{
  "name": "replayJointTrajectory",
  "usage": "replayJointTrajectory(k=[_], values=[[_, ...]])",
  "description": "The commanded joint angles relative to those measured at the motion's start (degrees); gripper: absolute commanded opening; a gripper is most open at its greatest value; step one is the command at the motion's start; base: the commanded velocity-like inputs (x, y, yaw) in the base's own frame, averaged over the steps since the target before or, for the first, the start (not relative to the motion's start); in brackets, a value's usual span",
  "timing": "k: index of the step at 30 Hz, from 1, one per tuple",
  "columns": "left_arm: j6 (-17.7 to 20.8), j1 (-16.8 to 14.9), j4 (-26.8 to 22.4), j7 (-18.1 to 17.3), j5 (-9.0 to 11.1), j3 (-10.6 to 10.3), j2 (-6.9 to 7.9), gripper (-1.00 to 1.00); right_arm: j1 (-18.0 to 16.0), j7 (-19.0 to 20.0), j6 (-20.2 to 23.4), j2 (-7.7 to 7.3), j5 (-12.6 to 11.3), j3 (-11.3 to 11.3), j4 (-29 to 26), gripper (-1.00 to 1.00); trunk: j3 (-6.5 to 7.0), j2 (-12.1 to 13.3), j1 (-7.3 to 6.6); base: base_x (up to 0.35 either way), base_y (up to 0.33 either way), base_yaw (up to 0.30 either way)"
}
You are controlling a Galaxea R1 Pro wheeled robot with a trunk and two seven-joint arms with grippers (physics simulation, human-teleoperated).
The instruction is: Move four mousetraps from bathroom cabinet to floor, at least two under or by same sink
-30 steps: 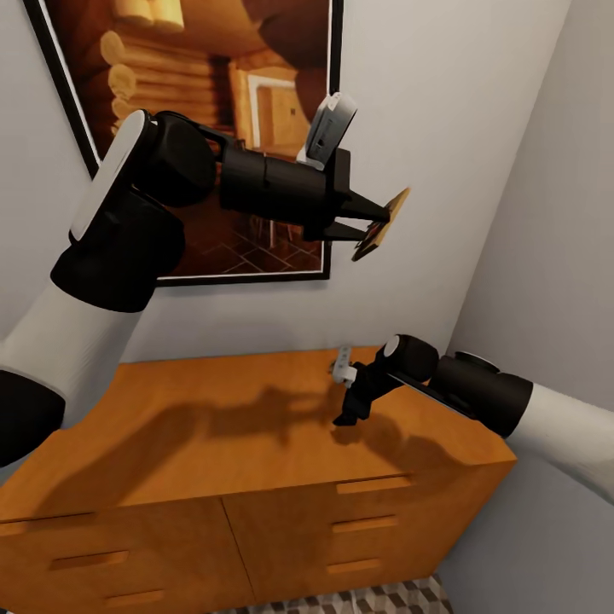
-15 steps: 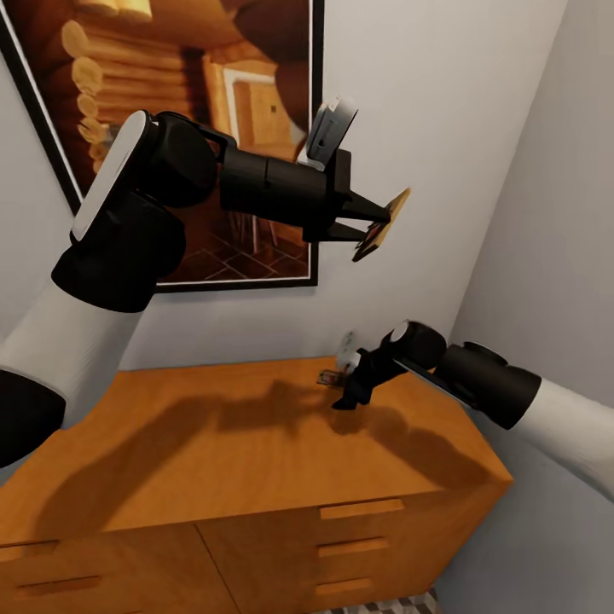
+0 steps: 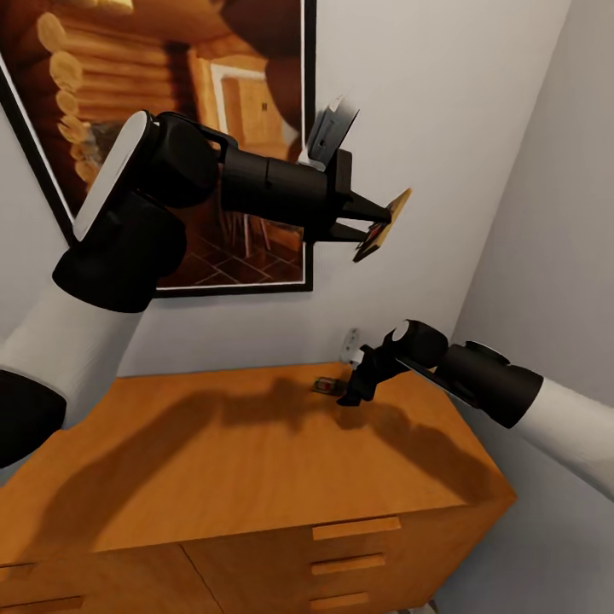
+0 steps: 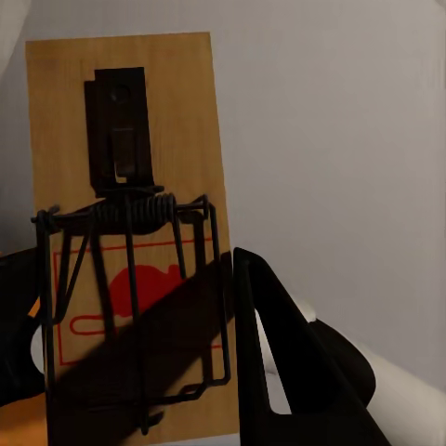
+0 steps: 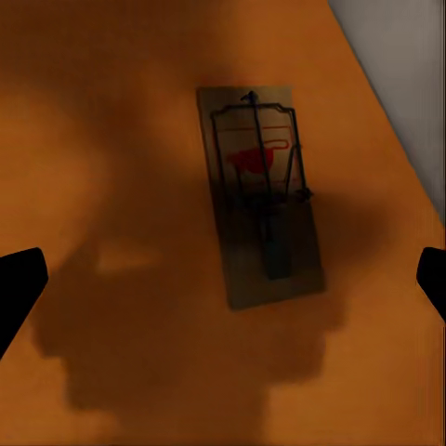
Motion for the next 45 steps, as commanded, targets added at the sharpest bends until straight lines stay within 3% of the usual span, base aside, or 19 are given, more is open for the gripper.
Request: replayJointTrajectory(k=[1, 14, 25, 40, 45], values=[[0.0, -0.07, -0.01, 0.38, 0.46, -0.04, 0.04, -1.0, -0.09, -0.08, 0.24, 0.01, -0.22, 0.11, -0.02, 1.0, -0.07, -0.04, 0.01, 0.035, -0.016, 0.0], [0.0, -0.04, -0.01, 0.38, 0.46, -0.04, 0.06, -1.0, 0.0, -0.09, -0.41, 0.32, -0.28, 0.55, 4.34, 1.0, -0.07, -0.04, 0.01, 0.006, -0.003, 0.0], [0.0, 0.03, 0.02, 0.38, 0.53, -0.13, 0.04, -1.0, 0.0, -0.09, -4.09, 0.49, -0.24, 0.72, 9.24, 1.0, -0.07, -0.04, 0.01, 0.0, 0.0, 0.0], [0.09, 0.12, 0.01, 0.38, 0.55, -0.13, 0.05, -1.0, 0.0, -0.14, -4.31, 0.73, -0.19, 0.82, 9.67, 1.0, -0.07, -0.04, 0.01, 0.036, 0.0, 0.0], [0.08, 0.12, -0.01, 0.38, 0.55, -0.13, 0.06, -1.0, 0.03, -0.16, -4.31, 1.68, -0.22, 0.82, 9.72, 1.0, -0.07, -0.04, 0.01, 0.002, 0.0, 0.0]])
